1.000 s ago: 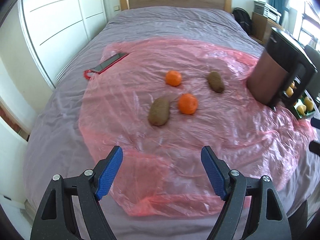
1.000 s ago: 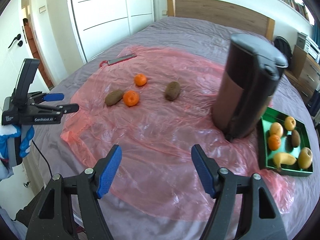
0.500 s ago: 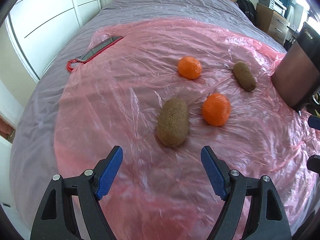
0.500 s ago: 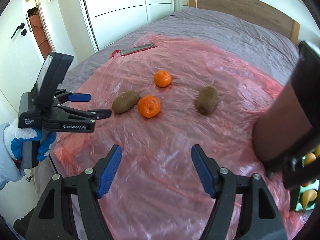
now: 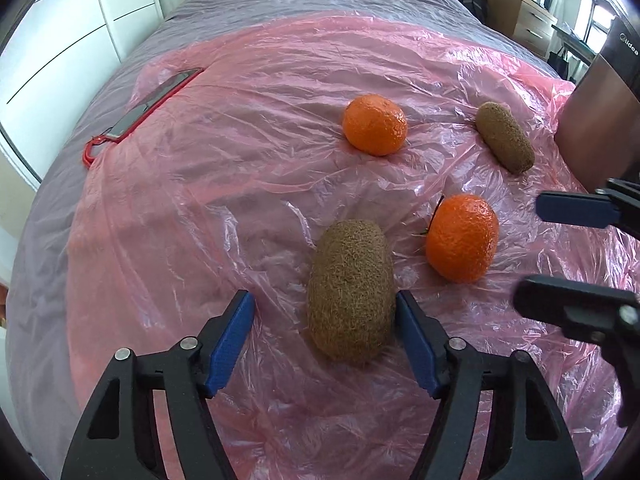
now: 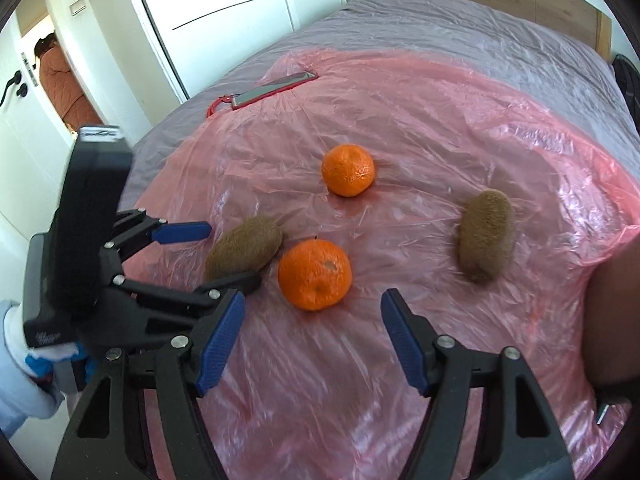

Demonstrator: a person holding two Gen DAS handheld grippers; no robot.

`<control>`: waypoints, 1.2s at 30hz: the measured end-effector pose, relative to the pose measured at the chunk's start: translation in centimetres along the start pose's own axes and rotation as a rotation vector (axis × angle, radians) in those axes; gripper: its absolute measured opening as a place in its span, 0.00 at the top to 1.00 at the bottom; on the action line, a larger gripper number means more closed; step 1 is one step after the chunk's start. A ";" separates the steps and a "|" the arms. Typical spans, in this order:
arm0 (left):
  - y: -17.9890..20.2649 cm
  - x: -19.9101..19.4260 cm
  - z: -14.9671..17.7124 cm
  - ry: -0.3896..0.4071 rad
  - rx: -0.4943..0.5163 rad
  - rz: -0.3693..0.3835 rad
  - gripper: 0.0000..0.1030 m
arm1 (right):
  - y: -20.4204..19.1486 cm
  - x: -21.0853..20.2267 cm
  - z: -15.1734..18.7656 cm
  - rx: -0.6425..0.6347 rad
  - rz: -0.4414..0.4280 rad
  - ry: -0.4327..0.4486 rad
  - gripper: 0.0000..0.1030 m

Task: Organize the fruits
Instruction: 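Grasp the kiwi with the left tool while the right tool grasps the orange, then lift the kiwi and orange in both tools toward the green tray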

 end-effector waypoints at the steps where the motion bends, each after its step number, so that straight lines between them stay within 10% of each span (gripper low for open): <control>1: 0.0 0.1 0.0 0.000 0.004 0.006 0.37 | 0.0 0.6 -0.2 0.010 0.000 -0.008 0.00; 20: 0.9 1.0 -0.2 -0.017 0.074 0.049 0.56 | -1.0 6.1 -1.0 0.031 -0.002 -0.102 0.38; 36: 2.2 -0.8 0.1 0.006 0.094 -0.002 0.66 | 0.5 2.8 -1.2 0.100 -0.044 -0.036 0.43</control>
Point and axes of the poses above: each gripper's, at about its wrist camera, not at the fingertips, and x roughly the way its jaws point, y to its right, z to its underside, the point moved 8 cm from there along x, roughly the way its jaws point, and after that the axes turned 10 degrees about z, right-handed, at the moved point
